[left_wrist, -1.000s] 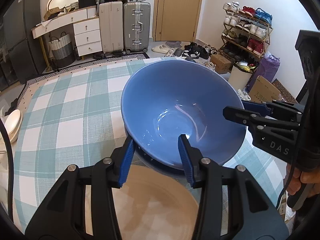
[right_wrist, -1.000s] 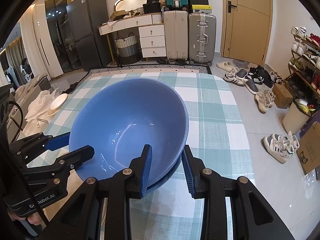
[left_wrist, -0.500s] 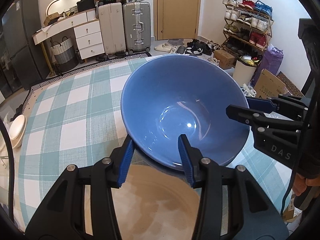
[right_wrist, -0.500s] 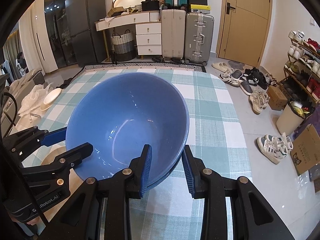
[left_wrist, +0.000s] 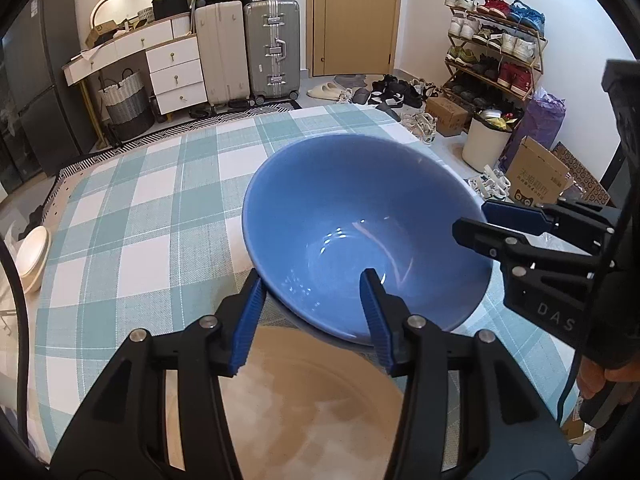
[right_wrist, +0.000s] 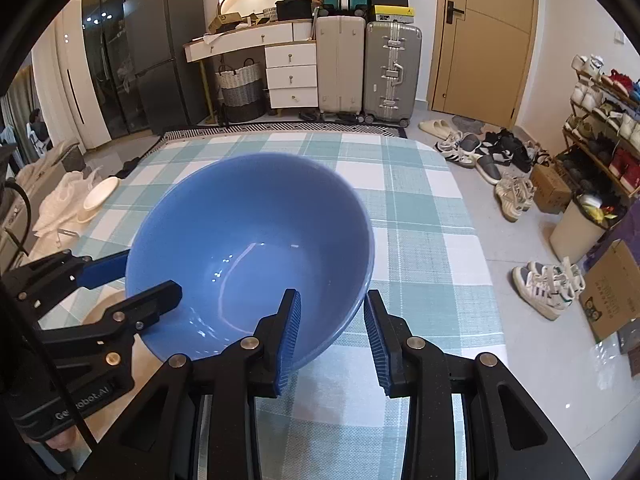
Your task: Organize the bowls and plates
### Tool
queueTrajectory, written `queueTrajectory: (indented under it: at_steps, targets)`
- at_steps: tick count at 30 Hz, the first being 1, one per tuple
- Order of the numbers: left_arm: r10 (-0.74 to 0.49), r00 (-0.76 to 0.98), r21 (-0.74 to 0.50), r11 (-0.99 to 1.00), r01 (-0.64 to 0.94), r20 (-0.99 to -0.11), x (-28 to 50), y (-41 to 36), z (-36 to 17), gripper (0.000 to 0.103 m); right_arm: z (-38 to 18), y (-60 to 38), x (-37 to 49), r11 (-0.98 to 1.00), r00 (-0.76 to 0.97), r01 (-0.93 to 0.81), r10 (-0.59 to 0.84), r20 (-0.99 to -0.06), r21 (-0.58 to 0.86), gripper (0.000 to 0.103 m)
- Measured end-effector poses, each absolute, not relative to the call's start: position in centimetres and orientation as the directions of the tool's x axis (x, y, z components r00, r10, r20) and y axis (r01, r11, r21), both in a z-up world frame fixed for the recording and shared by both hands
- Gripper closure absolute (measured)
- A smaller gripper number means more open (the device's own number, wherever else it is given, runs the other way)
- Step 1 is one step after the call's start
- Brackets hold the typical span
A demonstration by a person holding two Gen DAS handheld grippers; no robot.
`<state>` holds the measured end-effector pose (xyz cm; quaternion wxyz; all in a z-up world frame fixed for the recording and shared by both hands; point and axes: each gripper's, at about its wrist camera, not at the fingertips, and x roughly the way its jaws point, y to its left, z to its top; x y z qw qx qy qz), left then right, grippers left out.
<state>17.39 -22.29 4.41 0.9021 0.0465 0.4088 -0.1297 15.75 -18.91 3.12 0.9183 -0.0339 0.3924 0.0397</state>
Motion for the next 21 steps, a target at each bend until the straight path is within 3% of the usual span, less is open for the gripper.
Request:
queueTrajectory:
  at_steps: [6, 7, 9, 12, 13, 16, 18, 21]
  targets:
    - [-0.236, 0.605, -0.073, 0.957, 0.281, -0.761, 17.9, -21.4, 4.1, 0.044, 3.3, -18.9, 15.5, 0.992, 0.693, -0.118, 0.058, -0.719, -0.034, 0.055]
    - [-0.235, 0.606, -0.072, 0.957, 0.280, -0.760, 17.9, -21.3, 4.2, 0.043, 3.4, -19.0, 15.4, 0.993, 0.695, -0.116, 0.059, -0.717, -0.031, 0.050]
    - [-0.232, 0.615, -0.068, 0.958, 0.279, -0.754, 17.8, -21.1, 4.3, 0.028, 3.5, -19.2, 15.4, 0.993, 0.693, -0.117, 0.063, -0.718, -0.025, 0.041]
    - [-0.247, 0.616, -0.079, 0.955, 0.287, -0.748, 18.1, -20.6, 4.7, 0.026, 3.7, -19.6, 15.5, 0.994, 0.693, -0.113, 0.073, -0.717, -0.008, 0.028]
    - [-0.252, 0.609, -0.085, 0.953, 0.289, -0.752, 18.3, -20.4, 4.9, 0.025, 3.8, -19.7, 15.5, 0.994, 0.696, -0.109, 0.076, -0.714, -0.001, 0.019]
    - [-0.278, 0.602, -0.118, 0.949, 0.291, -0.749, 19.1, -19.5, 5.3, 0.020, 4.1, -20.2, 15.4, 0.992, 0.695, -0.121, 0.117, -0.709, 0.044, 0.014]
    - [-0.287, 0.607, -0.134, 0.949, 0.285, -0.741, 19.4, -18.8, 5.6, 0.005, 4.2, -20.5, 15.5, 0.991, 0.696, -0.123, 0.125, -0.707, 0.055, 0.008]
    - [-0.291, 0.619, -0.149, 0.951, 0.271, -0.729, 19.6, -18.0, 6.1, 0.002, 4.4, -20.8, 15.5, 0.992, 0.704, -0.114, 0.120, -0.700, 0.055, 0.002]
